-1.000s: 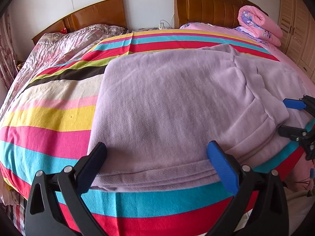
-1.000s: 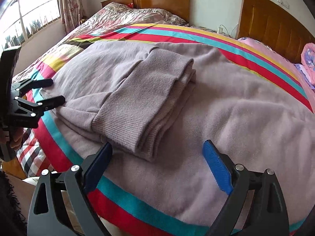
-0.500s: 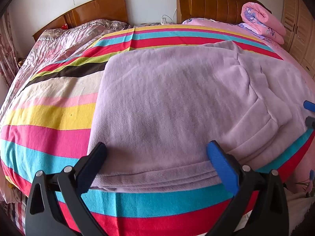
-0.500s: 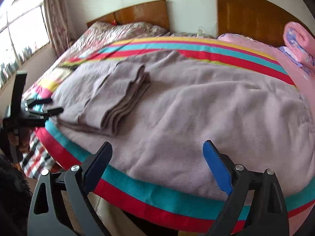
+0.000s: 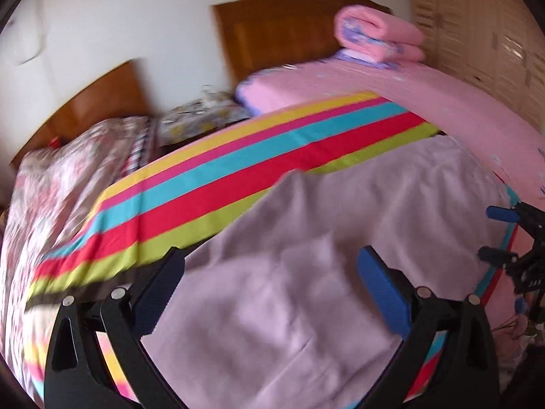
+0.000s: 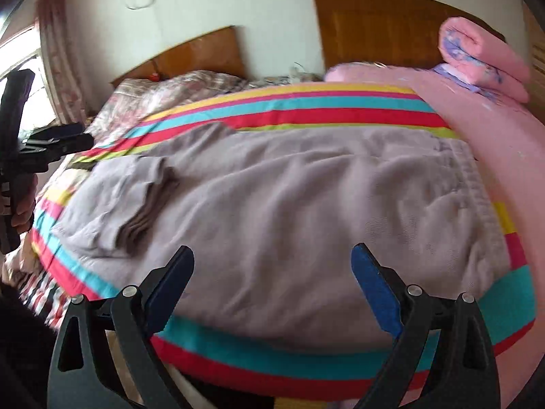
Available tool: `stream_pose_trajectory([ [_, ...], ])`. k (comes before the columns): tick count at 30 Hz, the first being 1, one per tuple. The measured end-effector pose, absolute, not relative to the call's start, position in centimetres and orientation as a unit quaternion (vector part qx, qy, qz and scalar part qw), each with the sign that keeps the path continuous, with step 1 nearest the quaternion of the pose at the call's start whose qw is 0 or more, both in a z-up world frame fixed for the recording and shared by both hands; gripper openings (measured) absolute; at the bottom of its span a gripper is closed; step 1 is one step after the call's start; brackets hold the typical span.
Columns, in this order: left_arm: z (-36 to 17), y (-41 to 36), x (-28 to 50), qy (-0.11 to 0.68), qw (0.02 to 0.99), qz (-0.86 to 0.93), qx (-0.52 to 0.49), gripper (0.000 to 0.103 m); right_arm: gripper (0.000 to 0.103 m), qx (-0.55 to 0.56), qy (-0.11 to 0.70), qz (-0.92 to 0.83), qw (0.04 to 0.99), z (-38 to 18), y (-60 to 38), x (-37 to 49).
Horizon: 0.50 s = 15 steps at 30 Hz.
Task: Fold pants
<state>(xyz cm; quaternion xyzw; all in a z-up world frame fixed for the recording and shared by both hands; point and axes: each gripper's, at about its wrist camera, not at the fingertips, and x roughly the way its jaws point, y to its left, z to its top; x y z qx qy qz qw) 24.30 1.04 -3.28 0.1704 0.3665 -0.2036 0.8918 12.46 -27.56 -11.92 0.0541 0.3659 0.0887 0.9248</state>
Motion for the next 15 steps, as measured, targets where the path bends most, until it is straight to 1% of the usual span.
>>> stream_pose_trajectory([
  [3,-6.5,-4.8,28.9,0.407,0.863,-0.248,0.169,0.102,0.09,0.044,0.368,0.091,0.925,-11.5,-27.7,14.1],
  [5,-8.6,-7.5,32.0,0.44,0.848,-0.258,0.145,0.101,0.09,0.021,0.379,0.084,0.921,-11.0,-27.5,15.8],
  [7,-10.4,-9.5,34.0,0.454,0.845,-0.242,0.146,0.101,0.09,0.0,0.39,0.085,0.917,-10.9,-27.4,17.5],
  [11,-13.1,-11.5,36.0,0.462,0.842,-0.229,0.157,0.102,0.092,-0.065,0.454,0.045,0.888,-13.1,-27.1,21.1],
  [12,-13.1,-11.6,36.0,0.464,0.842,-0.227,0.154,0.102,0.092,-0.071,0.455,0.046,0.886,-13.9,-27.3,21.1],
  [15,-13.3,-11.1,35.9,0.462,0.844,-0.229,0.146,0.102,0.093,-0.042,0.444,0.077,0.892,-14.6,-29.2,19.9],
])
